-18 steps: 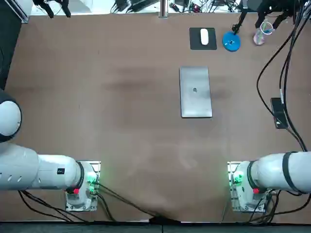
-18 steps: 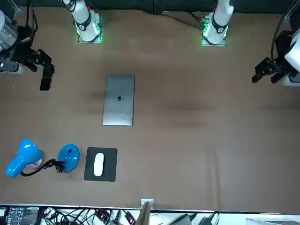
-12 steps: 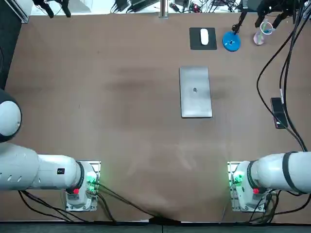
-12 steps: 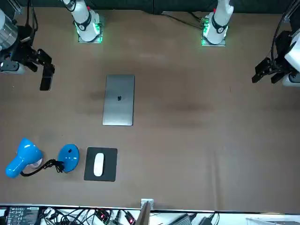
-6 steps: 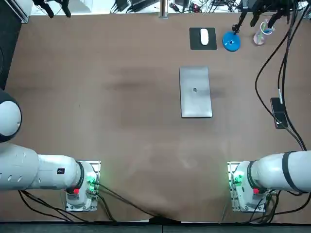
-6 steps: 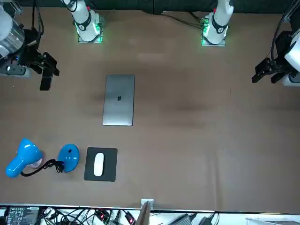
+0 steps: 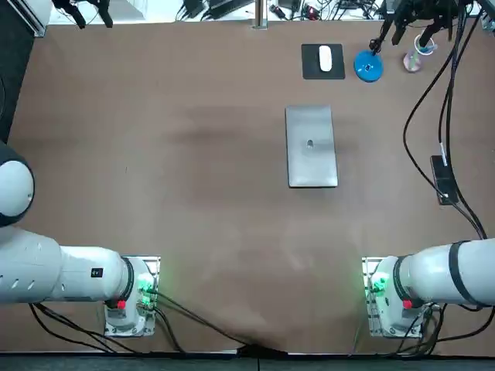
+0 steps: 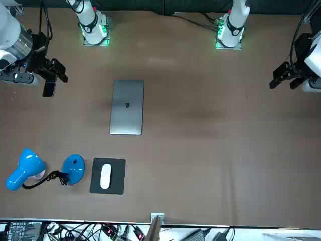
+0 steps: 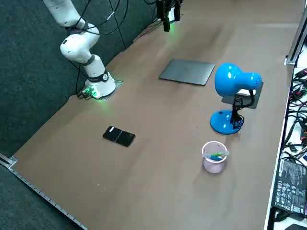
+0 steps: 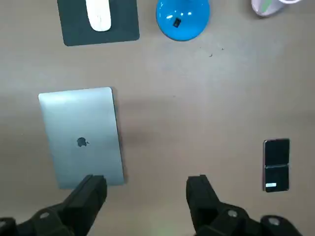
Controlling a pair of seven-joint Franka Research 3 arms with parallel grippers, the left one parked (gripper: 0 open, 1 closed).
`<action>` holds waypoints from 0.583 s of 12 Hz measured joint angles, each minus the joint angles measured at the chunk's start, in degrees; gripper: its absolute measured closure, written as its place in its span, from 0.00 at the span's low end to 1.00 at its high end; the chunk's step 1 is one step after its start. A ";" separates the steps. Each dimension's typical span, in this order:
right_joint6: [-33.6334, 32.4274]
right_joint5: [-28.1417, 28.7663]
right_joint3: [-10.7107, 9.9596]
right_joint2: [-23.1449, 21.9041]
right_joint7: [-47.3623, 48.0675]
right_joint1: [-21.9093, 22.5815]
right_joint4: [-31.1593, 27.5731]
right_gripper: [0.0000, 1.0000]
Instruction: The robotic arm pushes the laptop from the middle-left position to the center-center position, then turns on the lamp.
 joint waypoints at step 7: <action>0.48 0.06 0.12 2.30 11.92 5.26 0.04 0.00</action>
